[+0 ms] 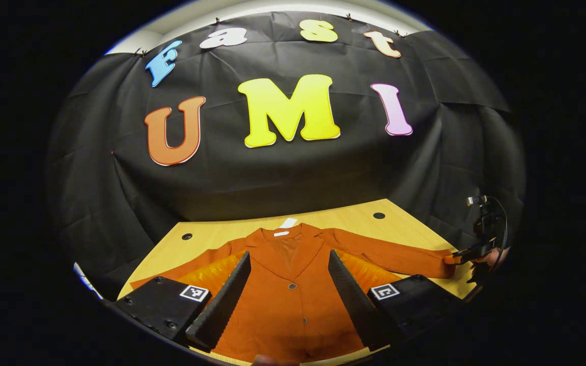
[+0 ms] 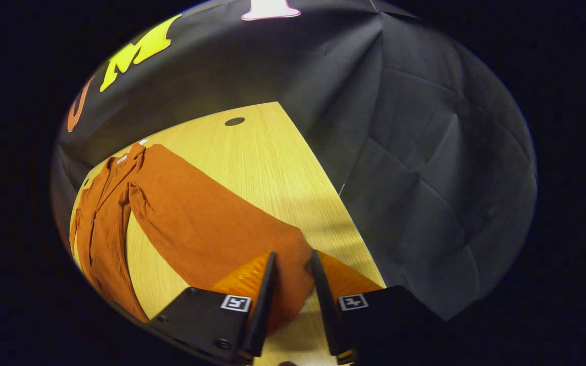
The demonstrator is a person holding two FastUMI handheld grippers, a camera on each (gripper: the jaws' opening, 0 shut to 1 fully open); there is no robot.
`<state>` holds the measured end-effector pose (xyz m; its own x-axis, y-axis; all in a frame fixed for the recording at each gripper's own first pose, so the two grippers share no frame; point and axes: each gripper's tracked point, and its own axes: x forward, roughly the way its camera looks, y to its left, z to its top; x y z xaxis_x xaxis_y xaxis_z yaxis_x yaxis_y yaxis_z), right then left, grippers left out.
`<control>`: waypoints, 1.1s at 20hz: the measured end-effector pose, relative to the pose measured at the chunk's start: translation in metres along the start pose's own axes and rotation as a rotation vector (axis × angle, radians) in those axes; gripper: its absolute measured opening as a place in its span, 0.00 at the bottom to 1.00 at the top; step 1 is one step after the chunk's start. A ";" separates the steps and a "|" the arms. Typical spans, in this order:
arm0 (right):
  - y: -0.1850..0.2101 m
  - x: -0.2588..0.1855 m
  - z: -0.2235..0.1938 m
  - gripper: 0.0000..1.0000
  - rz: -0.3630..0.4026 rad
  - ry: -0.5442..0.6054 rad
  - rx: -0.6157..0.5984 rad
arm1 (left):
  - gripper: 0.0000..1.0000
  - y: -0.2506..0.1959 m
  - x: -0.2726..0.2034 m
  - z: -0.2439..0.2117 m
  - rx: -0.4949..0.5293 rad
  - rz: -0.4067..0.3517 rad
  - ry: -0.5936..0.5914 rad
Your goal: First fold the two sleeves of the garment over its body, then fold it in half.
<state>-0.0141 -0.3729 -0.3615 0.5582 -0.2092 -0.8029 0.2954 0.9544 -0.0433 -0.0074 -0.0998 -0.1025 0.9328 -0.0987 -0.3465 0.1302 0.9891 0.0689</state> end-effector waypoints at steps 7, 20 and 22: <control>0.016 -0.008 0.011 0.06 0.034 0.020 0.044 | 0.99 0.020 -0.003 -0.003 0.000 0.014 -0.001; 0.174 -0.096 0.178 0.06 0.151 -0.167 -0.004 | 0.99 0.075 -0.002 -0.008 -0.071 0.048 -0.046; 0.210 -0.103 0.207 0.02 0.163 -0.200 -0.056 | 1.00 0.092 -0.005 -0.003 -0.057 0.065 -0.074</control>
<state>0.1509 -0.1952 -0.1646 0.7387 -0.0840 -0.6688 0.1482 0.9882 0.0396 -0.0015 -0.0078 -0.0974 0.9611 -0.0397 -0.2732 0.0511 0.9981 0.0348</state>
